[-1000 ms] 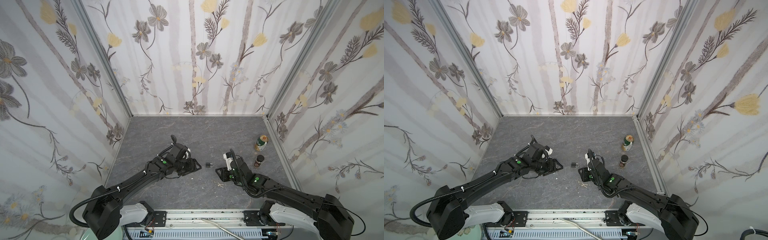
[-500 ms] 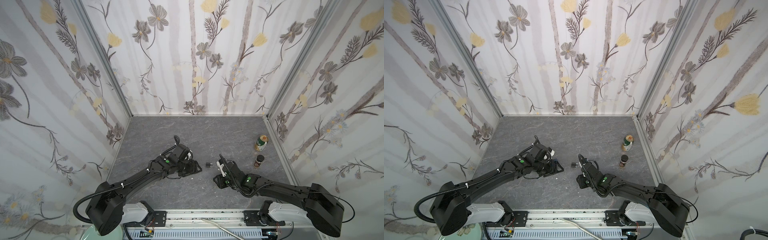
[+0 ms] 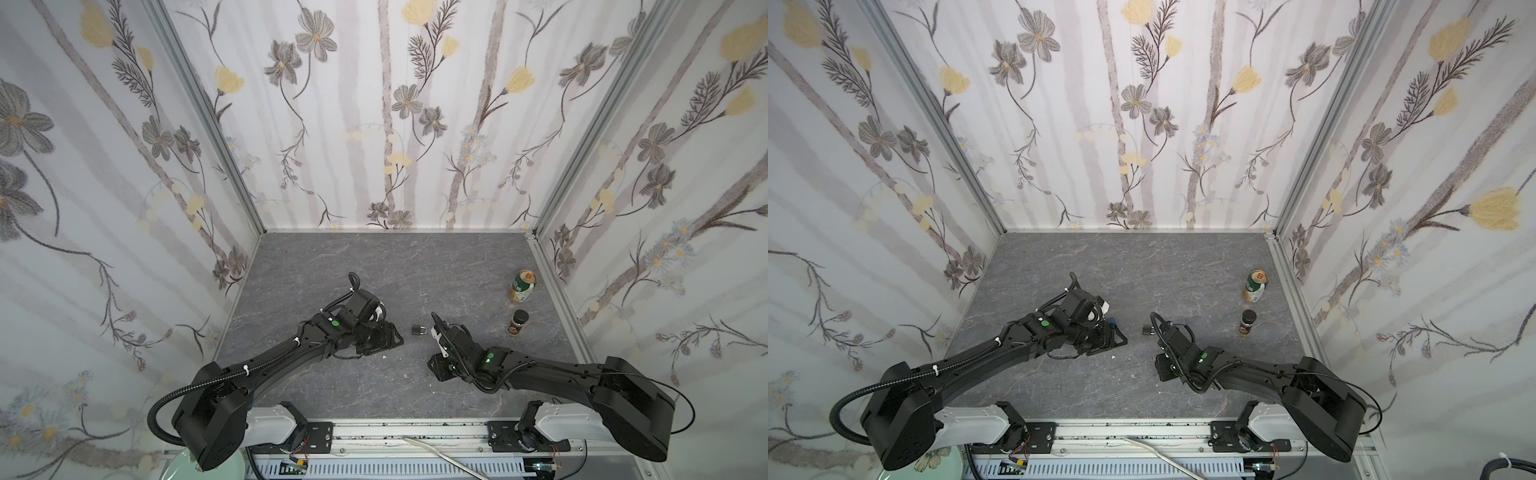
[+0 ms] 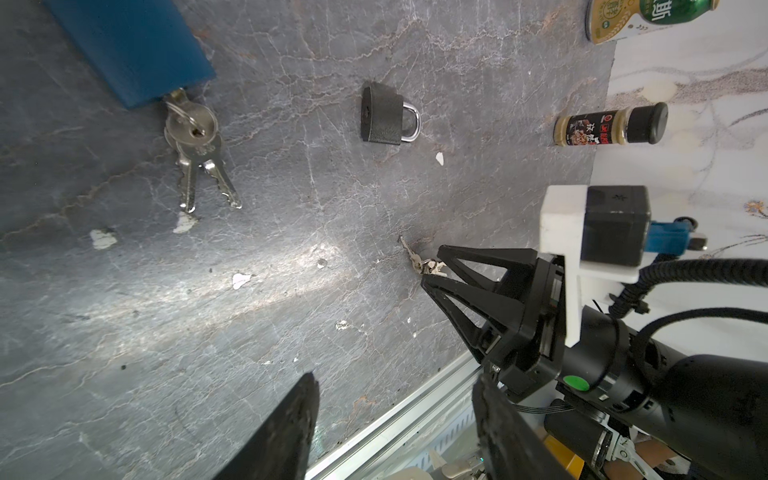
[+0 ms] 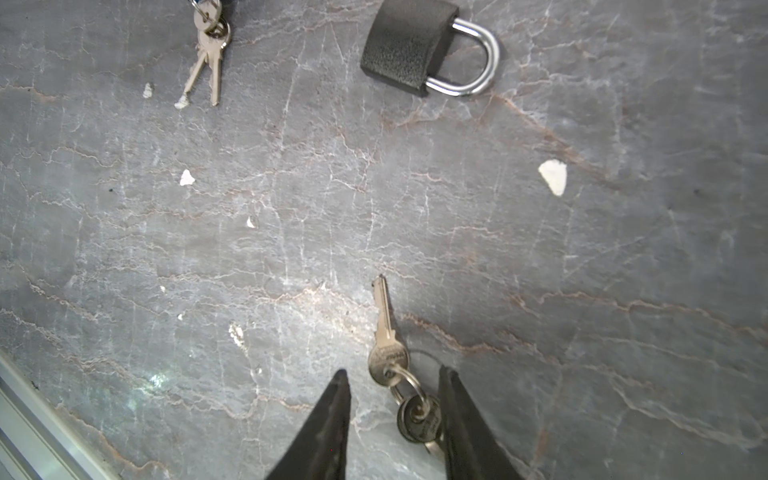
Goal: Unlock with the key
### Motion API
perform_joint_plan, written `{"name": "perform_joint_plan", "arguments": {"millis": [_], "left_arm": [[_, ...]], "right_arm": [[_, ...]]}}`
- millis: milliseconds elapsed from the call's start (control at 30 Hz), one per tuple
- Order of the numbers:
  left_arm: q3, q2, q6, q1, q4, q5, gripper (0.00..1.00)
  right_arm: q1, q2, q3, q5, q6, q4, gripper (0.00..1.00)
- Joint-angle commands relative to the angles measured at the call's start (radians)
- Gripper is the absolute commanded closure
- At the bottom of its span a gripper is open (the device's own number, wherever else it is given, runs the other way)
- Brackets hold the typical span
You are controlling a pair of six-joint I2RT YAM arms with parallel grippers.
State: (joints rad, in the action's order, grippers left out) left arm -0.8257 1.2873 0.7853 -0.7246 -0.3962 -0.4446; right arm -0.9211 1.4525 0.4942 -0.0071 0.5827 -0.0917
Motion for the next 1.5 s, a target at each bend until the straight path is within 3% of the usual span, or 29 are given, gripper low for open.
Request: {"name": "perform_joint_plan", "arguments": {"millis": [0,200,533,833,1233,1467], "left_arm": [[0.006,-0.009,0.000,0.001,0.009,0.016,0.39],[0.014,-0.013,0.005,0.001,0.024,0.015,0.39],[0.026,-0.019,0.006,0.001,0.027,0.020,0.39],[0.034,-0.022,0.012,0.001,0.028,0.028,0.39],[0.022,-0.141,-0.008,0.023,0.055,0.070,0.39],[0.022,-0.251,-0.038,0.089,0.132,-0.011,0.38]], "right_arm": [[-0.002,0.014,0.000,-0.019,-0.006,0.037,0.64],[-0.007,0.029,0.004,-0.019,-0.006,0.043,0.67],[-0.018,0.028,0.010,-0.028,-0.003,0.044,0.88],[-0.027,0.032,0.010,-0.031,-0.001,0.053,1.00],[-0.032,-0.209,0.086,0.033,-0.051,-0.053,1.00],[-0.029,-0.332,0.173,0.049,-0.129,-0.103,1.00]]}}
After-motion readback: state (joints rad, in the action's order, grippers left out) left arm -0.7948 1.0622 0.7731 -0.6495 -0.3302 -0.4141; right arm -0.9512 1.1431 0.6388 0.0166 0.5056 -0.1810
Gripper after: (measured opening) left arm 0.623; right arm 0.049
